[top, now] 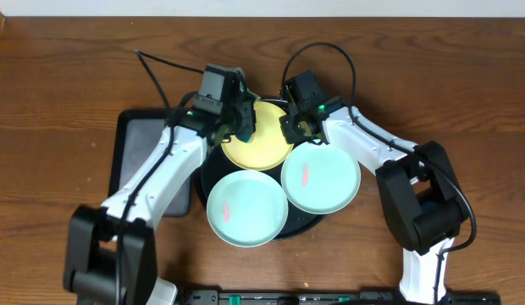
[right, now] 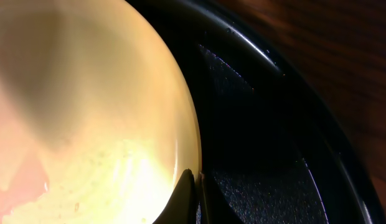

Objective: Clean dirty plates on tray and stack at the side
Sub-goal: 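Scrub the yellow plate with the sponge while right gripper holds rim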

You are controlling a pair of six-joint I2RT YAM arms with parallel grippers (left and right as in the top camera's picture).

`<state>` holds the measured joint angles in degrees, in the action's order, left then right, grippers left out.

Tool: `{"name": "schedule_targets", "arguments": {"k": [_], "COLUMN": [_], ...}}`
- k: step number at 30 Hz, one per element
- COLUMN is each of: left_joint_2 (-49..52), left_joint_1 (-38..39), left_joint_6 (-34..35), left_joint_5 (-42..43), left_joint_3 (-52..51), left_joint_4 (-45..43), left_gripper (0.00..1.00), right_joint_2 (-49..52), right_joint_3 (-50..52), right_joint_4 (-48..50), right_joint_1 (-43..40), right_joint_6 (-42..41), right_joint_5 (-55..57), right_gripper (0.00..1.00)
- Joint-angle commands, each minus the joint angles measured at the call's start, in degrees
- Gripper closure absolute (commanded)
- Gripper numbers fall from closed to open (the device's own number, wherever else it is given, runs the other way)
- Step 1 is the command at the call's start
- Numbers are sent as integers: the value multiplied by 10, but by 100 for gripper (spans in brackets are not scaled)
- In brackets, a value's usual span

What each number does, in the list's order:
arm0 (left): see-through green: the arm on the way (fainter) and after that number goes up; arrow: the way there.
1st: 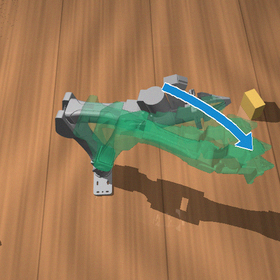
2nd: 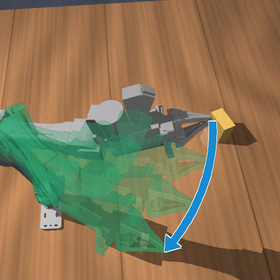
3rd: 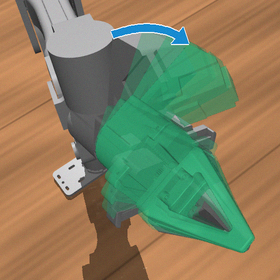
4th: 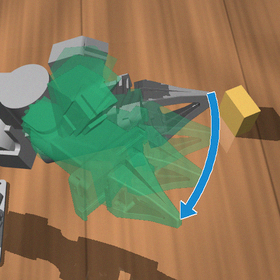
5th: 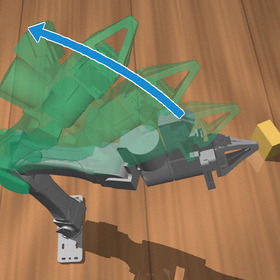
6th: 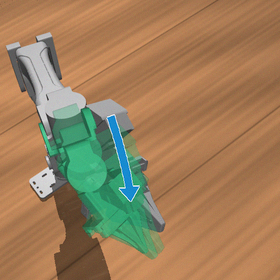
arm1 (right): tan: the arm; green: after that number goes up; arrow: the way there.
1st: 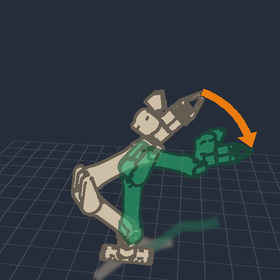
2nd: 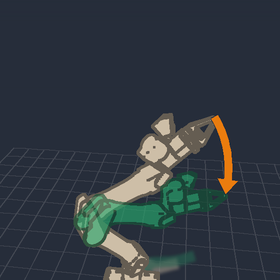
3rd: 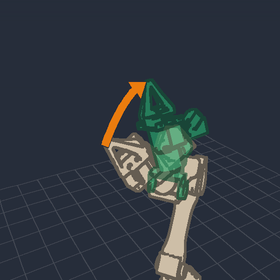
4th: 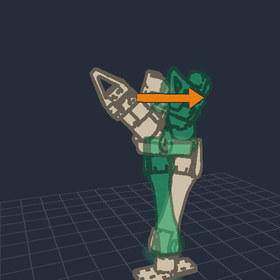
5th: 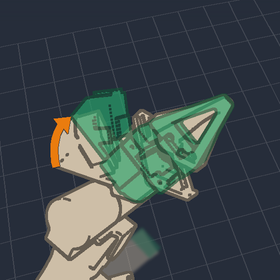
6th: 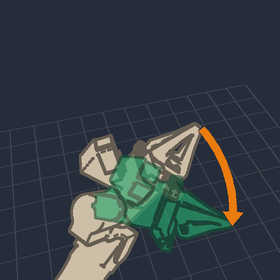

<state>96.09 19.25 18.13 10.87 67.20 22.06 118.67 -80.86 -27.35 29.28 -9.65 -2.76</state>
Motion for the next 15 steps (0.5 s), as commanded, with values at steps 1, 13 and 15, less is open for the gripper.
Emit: {"name": "schedule_targets", "arguments": {"k": [1,13,15], "left_joint_2": [45,122,128], "left_joint_1": [-2,-2,2], "left_joint_6": [-5,39,40], "left_joint_5": [-15,-109,-109], "left_joint_3": [-5,-5,-6], "left_joint_4": [-4,-16,-14], "left_gripper": [92,92,93], "right_joint_2": [9,9,9], "right_joint_3": [1,1,1], "right_joint_4": [-2,-2,-2], "right_joint_1": [8,8,8], "right_joint_6": [-2,-2,-2], "right_joint_5": [-5,-5,-5], "right_gripper": [99,99,99]}}
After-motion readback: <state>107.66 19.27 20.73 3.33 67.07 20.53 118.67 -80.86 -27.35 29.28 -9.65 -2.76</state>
